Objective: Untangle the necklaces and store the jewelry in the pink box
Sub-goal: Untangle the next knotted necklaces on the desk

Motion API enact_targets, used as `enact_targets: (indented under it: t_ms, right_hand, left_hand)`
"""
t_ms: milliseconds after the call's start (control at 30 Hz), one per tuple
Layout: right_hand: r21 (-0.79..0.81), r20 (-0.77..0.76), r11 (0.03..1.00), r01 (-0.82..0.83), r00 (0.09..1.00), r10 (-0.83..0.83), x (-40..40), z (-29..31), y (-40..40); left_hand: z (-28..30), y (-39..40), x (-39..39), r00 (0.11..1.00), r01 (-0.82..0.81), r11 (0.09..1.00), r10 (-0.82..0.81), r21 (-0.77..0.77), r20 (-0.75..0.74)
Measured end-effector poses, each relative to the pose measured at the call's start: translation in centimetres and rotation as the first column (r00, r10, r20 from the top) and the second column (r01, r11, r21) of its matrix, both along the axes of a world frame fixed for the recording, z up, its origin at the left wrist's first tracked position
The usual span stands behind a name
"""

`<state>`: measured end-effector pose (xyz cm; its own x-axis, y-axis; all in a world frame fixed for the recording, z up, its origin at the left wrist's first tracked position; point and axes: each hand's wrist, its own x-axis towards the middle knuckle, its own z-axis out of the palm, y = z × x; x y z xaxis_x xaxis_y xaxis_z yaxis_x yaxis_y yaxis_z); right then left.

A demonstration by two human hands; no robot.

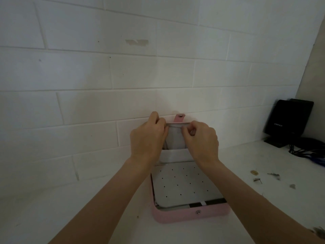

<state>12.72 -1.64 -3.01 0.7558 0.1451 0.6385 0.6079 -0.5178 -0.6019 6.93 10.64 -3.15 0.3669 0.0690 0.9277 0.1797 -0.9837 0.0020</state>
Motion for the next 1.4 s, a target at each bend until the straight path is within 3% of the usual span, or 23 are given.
enact_targets:
  t_ms: [433, 933, 1067, 1200, 1333, 1400]
  right_hand:
    - [-0.002, -0.016, 1.0, 0.004, 1.0, -0.004, -0.5, 0.3, -0.2]
    - [-0.081, -0.166, 0.997, -0.004, 0.986, -0.009, -0.7, -0.3, -0.5]
    - [-0.154, -0.158, 0.988, -0.02, 0.987, -0.005, -0.9, -0.7, -1.2]
    - [-0.29, -0.109, 0.952, -0.103, 0.991, 0.074, -1.2, -0.6, -1.9]
    - [-0.323, -0.002, 0.933, -0.16, 0.986, 0.168, -1.6, 0.4, -1.7]
    - [-0.307, 0.037, 0.931, -0.199, 0.975, 0.22, -1.6, 0.9, -1.5]
  left_hand:
    - [-0.1, -0.1, -0.2, 0.998, 0.052, 0.985, -0.055, -0.162, -0.018]
    - [0.5, -0.2, -0.7, 0.977, 0.089, 0.994, -0.1, -0.066, -0.188]
    - [0.0, 0.1, -1.3, 0.96, 0.143, 0.978, -0.175, -0.152, -0.22]
    - [0.1, 0.7, -2.2, 0.967, 0.217, 0.954, -0.239, -0.208, -0.087]
    - [-0.9, 0.2, -1.8, 0.915, 0.274, 0.95, -0.305, -0.148, -0.265]
    - [-1.3, -0.1, -1.5, 0.912, 0.261, 0.951, -0.3, -0.168, -0.281]
